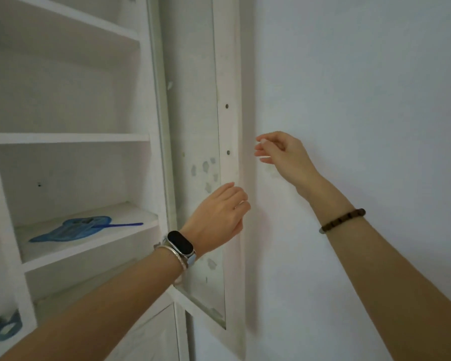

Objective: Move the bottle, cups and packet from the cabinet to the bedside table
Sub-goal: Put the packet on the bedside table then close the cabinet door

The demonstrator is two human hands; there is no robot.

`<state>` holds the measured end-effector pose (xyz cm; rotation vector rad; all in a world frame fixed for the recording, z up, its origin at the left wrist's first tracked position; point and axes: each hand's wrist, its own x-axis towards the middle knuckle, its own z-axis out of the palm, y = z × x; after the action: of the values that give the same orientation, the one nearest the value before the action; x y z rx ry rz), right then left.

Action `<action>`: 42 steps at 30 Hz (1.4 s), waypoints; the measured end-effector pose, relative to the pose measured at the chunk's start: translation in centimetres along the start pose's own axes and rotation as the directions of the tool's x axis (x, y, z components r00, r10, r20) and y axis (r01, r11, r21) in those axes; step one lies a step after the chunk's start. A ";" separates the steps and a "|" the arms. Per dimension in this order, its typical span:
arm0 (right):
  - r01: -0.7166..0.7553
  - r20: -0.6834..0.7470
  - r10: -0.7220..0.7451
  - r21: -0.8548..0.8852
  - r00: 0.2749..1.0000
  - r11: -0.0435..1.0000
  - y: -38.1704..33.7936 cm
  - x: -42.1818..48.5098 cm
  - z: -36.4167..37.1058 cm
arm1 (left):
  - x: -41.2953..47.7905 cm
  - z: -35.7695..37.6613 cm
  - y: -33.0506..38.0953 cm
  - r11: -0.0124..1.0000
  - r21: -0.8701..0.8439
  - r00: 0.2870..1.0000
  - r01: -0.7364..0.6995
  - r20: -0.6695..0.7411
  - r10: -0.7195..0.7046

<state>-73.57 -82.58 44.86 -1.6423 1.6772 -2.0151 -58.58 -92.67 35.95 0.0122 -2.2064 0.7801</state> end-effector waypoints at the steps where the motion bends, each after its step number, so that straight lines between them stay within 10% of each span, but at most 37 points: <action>1: -0.011 -0.002 0.011 0.014 1.000 1.000 0.1 0.7 0.3 | 0.6 0.2 -0.1 0.999 0.031 1.000 -0.009 0.016 0.009; 17: -0.154 0.190 0.092 0.343 0.978 0.927 0.9 4.6 3.0 | 2.0 1.4 -1.4 0.973 0.204 0.981 -0.107 0.182 0.070; 35: -0.074 0.328 -0.037 0.320 0.944 0.945 -4.1 2.0 10.8 | -9.1 -6.7 -7.0 0.901 0.315 0.954 -0.298 0.080 0.288; 42: 0.039 0.403 -0.144 0.258 0.904 0.965 -7.7 1.2 19.3 | -17.3 -12.2 -10.8 0.893 0.396 0.972 -0.213 0.176 0.154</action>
<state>-56.02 -93.25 48.38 -1.9164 1.1748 -1.6563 -35.69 -98.87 36.10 0.0707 -2.1518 1.3820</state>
